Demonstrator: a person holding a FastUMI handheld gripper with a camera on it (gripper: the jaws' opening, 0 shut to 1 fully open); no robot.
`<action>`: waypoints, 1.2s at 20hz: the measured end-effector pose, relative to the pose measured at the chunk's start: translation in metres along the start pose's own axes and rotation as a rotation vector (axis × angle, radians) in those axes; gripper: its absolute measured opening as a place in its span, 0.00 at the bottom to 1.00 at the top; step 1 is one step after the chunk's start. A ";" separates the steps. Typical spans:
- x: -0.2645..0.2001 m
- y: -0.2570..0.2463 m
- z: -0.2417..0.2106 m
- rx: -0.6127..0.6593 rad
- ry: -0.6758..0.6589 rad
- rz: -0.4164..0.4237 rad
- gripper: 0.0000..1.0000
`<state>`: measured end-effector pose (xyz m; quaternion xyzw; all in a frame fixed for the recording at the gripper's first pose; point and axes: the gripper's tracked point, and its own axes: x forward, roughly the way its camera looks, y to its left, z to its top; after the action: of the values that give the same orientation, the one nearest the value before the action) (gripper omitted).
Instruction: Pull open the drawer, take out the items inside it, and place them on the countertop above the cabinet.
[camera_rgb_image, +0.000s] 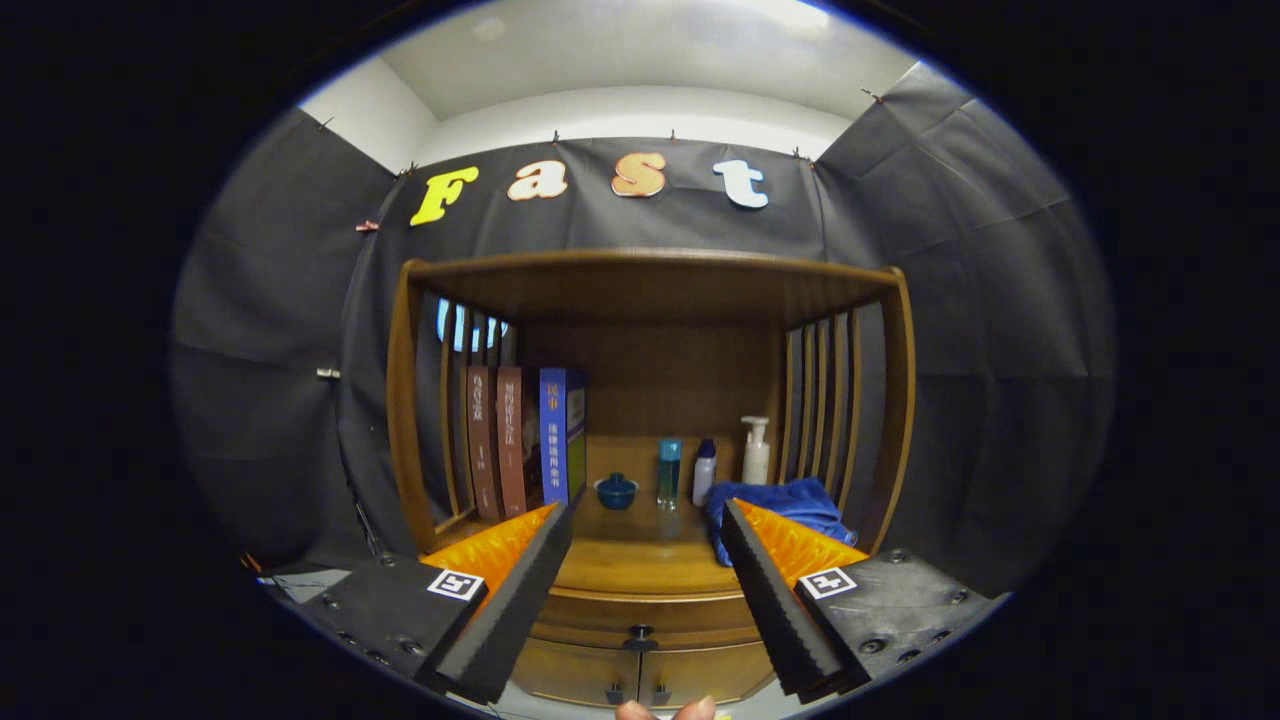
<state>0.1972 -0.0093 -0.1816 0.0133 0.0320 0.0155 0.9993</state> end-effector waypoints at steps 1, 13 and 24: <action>0.004 0.000 -0.021 0.003 0.026 -0.004 0.99; 0.060 0.001 -0.216 0.042 0.297 -0.026 0.97; 0.064 -0.002 -0.236 0.030 0.332 -0.050 0.32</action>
<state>0.2463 -0.0033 -0.4209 0.0244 0.1972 -0.0079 0.9800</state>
